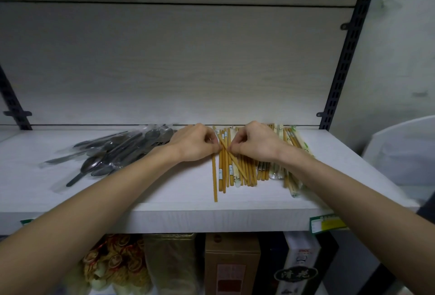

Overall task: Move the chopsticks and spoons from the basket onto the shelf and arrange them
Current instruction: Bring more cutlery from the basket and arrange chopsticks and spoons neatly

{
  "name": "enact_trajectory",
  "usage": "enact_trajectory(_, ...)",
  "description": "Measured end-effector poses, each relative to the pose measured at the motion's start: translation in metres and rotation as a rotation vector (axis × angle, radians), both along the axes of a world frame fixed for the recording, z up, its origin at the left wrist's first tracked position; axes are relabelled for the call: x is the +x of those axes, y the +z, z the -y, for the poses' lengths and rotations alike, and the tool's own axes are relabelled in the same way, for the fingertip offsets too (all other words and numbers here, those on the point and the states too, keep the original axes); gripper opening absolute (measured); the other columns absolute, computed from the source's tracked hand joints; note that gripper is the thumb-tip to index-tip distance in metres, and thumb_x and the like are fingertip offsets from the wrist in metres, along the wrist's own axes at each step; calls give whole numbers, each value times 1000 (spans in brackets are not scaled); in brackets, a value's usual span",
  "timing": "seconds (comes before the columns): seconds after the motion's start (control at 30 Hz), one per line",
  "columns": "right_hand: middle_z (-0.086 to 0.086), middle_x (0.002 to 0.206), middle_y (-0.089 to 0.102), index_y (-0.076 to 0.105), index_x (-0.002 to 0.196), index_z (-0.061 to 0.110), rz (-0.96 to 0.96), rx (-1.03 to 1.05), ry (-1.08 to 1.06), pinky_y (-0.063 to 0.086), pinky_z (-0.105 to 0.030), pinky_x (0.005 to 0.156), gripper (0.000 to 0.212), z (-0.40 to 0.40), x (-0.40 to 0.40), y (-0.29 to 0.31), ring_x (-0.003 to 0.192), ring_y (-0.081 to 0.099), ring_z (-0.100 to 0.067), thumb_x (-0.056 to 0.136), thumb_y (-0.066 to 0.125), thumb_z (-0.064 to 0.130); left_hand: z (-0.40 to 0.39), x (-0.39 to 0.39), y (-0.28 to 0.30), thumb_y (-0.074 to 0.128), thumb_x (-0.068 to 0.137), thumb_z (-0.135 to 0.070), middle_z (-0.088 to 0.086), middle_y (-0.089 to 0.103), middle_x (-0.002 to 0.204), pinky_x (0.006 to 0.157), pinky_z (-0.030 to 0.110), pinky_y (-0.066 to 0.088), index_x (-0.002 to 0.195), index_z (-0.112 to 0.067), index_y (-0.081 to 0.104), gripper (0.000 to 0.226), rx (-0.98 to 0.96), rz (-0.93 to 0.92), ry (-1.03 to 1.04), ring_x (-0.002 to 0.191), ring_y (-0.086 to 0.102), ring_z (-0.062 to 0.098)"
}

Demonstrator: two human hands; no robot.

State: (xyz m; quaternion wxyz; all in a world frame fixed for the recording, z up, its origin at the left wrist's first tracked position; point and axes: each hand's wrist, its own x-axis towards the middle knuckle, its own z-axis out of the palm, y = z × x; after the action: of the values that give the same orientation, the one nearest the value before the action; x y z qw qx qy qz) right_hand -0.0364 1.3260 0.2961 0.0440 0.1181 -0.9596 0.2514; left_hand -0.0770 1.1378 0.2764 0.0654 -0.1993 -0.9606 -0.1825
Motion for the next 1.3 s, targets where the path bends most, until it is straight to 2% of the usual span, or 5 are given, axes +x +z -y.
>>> enact_trajectory(0.3,0,76,75,67,75,14,120,45,-75,60,-40,82,32,2,-13,0,78,73,-20,83,74,44,-6,-10,7,71,84,-56,5,74,91,79,41,57,91,-19,75,38,11,159,76,87,69,21)
enact_trajectory(0.53,4,55,44,44,57,25,158,81,-100,43,-32,62,43,-7,-17,1,58,47,-19,84,69,48,-8,-17,11,65,91,-55,10,75,95,75,38,57,96,-13,75,44,-19,257,103,84,71,23)
enact_trajectory(0.97,0,66,63,62,66,19,186,58,-132,56,-34,77,36,-11,-16,4,61,58,-17,85,67,49,-16,-14,12,65,87,-57,4,72,93,85,41,57,95,-19,72,40,-68,234,154,88,69,22)
enact_trajectory(1.17,2,56,59,61,63,18,221,-18,-118,48,-30,64,34,-14,-14,5,54,54,-17,85,66,44,-19,-21,12,71,80,-58,0,55,62,58,31,43,66,-17,61,44,-28,218,222,61,54,19)
enact_trajectory(1.3,0,62,56,60,68,18,252,-100,-105,41,-28,55,27,-21,-11,6,55,50,-16,86,64,38,-13,-20,13,74,79,-53,1,65,63,58,31,48,72,-10,73,44,129,192,253,63,61,18)
